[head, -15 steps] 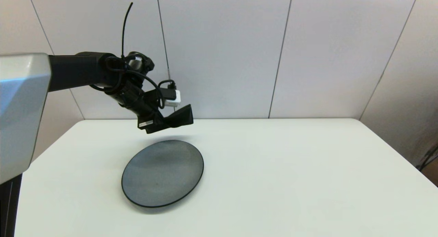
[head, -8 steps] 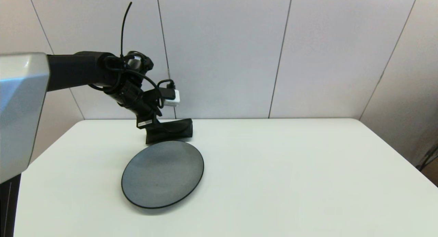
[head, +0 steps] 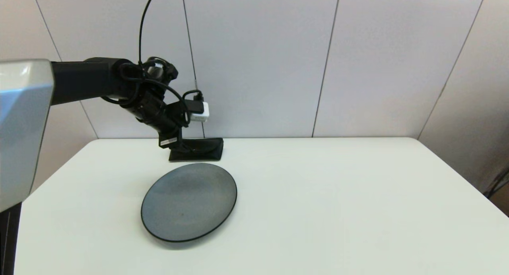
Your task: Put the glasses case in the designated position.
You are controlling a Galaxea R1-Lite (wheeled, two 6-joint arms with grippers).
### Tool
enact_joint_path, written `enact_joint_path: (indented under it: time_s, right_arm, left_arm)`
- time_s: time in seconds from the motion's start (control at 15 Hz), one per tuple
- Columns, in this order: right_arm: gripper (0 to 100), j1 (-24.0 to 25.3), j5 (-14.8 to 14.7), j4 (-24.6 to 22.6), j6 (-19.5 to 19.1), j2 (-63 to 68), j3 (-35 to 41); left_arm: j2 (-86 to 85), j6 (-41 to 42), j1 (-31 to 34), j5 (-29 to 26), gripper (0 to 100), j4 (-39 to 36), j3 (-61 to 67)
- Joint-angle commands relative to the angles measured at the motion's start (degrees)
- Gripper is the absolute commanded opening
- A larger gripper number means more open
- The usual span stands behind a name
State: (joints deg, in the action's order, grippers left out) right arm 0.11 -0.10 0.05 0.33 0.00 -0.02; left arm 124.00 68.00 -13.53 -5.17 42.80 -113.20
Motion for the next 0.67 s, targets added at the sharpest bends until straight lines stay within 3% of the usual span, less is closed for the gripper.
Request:
enact_joint_path:
  time_s: [0.07, 0.67]
  right_arm:
    - [100, -0.02, 0.01, -0.05, 0.02, 0.09, 0.02]
    - [100, -0.02, 0.01, 0.04, 0.02, 0.09, 0.02]
  left_arm:
    - [-4.12, -3.4, -1.23, 0.07, 100, 0.18, 0.0]
    - [-21.52, -22.47, -8.62, 4.47, 100, -3.16, 2.81]
